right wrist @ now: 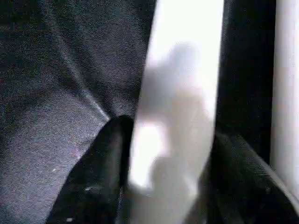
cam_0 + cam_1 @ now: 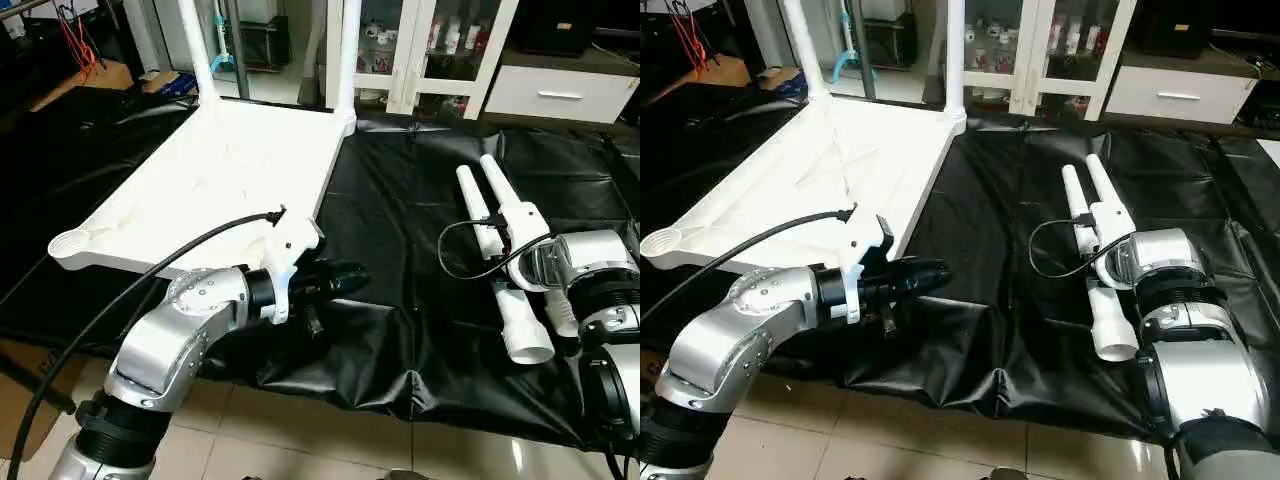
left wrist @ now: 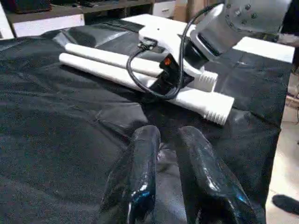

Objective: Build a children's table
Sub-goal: Pick table leg

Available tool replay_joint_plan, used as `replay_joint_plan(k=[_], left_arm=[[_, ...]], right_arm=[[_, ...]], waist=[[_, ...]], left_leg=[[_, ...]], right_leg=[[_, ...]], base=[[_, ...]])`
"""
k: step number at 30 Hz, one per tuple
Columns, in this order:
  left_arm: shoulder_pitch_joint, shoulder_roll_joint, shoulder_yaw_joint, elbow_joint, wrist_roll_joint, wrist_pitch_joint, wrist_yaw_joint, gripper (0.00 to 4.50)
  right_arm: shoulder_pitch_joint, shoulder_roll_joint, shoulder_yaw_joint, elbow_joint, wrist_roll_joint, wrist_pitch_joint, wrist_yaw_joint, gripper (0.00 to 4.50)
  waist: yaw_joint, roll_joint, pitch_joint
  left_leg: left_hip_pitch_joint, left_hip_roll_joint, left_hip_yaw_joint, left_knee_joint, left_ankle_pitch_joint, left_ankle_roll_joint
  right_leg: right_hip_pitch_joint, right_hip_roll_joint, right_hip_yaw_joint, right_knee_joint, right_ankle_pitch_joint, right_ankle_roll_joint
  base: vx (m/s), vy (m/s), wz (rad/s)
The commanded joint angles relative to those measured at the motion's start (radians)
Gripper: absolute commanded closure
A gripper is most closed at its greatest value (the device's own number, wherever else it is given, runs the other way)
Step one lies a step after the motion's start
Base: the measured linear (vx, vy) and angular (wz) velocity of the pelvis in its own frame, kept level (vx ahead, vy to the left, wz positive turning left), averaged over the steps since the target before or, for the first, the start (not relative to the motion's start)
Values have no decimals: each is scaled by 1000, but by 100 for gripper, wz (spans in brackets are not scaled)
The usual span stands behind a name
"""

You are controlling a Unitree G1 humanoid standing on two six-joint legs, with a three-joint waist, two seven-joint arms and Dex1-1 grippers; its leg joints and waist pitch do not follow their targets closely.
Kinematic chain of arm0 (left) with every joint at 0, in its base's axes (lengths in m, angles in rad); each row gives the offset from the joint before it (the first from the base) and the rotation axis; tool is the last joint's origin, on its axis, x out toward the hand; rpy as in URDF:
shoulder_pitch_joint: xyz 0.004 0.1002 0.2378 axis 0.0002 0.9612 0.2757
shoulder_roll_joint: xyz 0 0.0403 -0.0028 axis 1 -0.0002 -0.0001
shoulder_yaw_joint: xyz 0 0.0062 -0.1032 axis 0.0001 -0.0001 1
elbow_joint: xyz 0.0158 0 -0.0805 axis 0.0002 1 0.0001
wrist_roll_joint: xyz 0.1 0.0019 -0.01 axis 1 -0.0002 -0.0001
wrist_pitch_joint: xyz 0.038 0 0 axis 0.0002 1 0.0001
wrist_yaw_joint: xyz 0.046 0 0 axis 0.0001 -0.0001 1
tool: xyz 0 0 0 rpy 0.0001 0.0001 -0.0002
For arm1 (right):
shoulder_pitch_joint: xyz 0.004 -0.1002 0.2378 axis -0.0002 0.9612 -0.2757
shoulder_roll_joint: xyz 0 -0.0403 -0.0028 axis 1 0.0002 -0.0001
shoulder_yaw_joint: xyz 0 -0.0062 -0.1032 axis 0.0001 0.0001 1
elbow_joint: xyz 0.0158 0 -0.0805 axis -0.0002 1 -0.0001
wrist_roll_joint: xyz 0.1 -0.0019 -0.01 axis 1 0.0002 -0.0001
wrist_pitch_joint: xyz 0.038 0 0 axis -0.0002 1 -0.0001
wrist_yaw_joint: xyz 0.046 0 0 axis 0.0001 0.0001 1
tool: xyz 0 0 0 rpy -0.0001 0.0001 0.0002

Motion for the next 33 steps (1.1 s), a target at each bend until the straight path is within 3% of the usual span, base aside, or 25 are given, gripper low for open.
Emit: replay_joint_plan(k=[1, 5, 6, 10, 12, 13, 14, 15, 18, 19, 20, 21, 22, 23, 25, 28, 33], left_arm=[[-36, -11, 29, 0, -3, 6, 35, 361], [-76, -49, 76, 57, 13, -8, 121, 361], [-92, -67, 98, 76, 10, -12, 149, 361], [-128, -111, 148, 108, -10, -2, 215, 361], [-158, -154, 194, 123, -48, 30, 264, 361], [-178, -194, 240, 132, -98, 73, 304, 361], [-183, -205, 253, 134, -112, 84, 315, 332], [-211, -250, 295, 144, -166, 133, 359, 325], [-251, -310, 326, 143, -251, 174, 379, 307], [-280, -346, 347, 146, -306, 175, 385, 294], [-280, -346, 347, 146, -306, 175, 385, 294], [-309, -371, 371, 157, -345, 184, 399, 281], [-312, -373, 374, 159, -349, 187, 401, 274], [-316, -376, 377, 161, -352, 189, 404, 274], [-339, -376, 385, 182, -340, 206, 414, 251], [-386, -395, 441, 219, -368, 208, 469, 230], [-401, -389, 450, 233, -385, 195, 487, 194]], right_arm=[[1, 1, -12, -26, 4, 7, -1, 238], [2, -3, -25, -91, 18, 38, 6, 250], [7, -4, -30, -115, 24, 50, 7, 269], [26, -3, -40, -185, 33, 71, 2, 275], [54, -4, -49, -291, 45, 70, 5, 276], [76, 1, -64, -380, 63, 51, 11, 276], [83, 2, -68, -406, 68, 47, 13, 276], [126, 10, -68, -559, 87, -32, 37, 276], [209, 16, -36, -816, 121, -101, 104, 276], [263, 4, 2, -947, 120, -139, 140, 276], [263, 4, 2, -947, 120, -139, 140, 276], [311, -14, 38, -1036, 87, -214, 144, 276], [316, -16, 42, -1044, 82, -224, 143, 276], [322, -19, 47, -1054, 77, -236, 142, 276], [351, -25, 74, -1113, 51, -292, 132, 276], [382, -21, 97, -1200, 37, -303, 138, 276], [387, -29, 118, -1224, 20, -327, 142, 276]], waist=[[2, -9, -64], [1, -10, -64], [3, -8, -64], [4, -6, -69], [10, -9, -72], [14, -12, -72], [17, -12, -72], [19, -14, -72], [37, -16, -69], [39, -14, -67], [43, -14, -67], [46, -11, -67], [50, -6, -67], [52, -9, -65], [50, -4, -58], [45, -2, -60], [43, -6, -64]], left_leg=[[16, 102, -49, -99, -139, -3], [16, 101, -49, -98, -141, 1], [15, 101, -49, -97, -129, 5], [14, 100, -49, -93, -71, 31], [14, 102, -47, -90, -34, 53], [14, 103, -45, -90, -14, 63], [13, 103, -46, -89, -7, 67], [11, 104, -48, -90, -9, 78], [15, 108, -46, -93, -33, 93], [16, 109, -47, -94, -28, 105], [17, 110, -46, -92, -24, 104], [17, 111, -48, -93, -15, 109], [19, 111, -48, -92, -16, 105], [21, 110, -47, -95, -38, 99], [27, 109, -47, -105, -106, 61], [24, 108, -54, -110, -119, 36], [18, 106, -52, -104, -49, 71]], right_leg=[[46, -70, 51, -66, -163, -291], [48, -69, 51, -68, -155, -290], [51, -71, 52, -67, -146, -290], [52, -71, 50, -63, -91, -298], [56, -74, 51, -61, -51, -305], [57, -74, 52, -58, -30, -308], [57, -75, 52, -58, -20, -313], [58, -75, 51, -57, -27, -317], [55, -79, 53, -63, -64, -290], [53, -78, 53, -66, -77, -285], [51, -79, 54, -66, -79, -280], [49, -77, 53, -66, -82, -279], [46, -77, 53, -67, -89, -276], [44, -74, 53, -72, -117, -270], [39, -68, 53, -85, -193, -243], [46, -68, 52, -83, -185, -228], [49, -74, 54, -77, -93, -244]], base=[[0, 0, 0], [0, 0, 0], [0, 0, 0], [0, 0, 0], [0, 0, 0], [0, 0, 0], [0, 0, 0], [0, 0, 0], [0, 0, 0], [0, 0, 0], [0, 0, 0], [0, 0, 0], [0, 0, 0], [0, 0, 0], [0, 0, 0], [0, 0, 0], [0, 0, 0]])
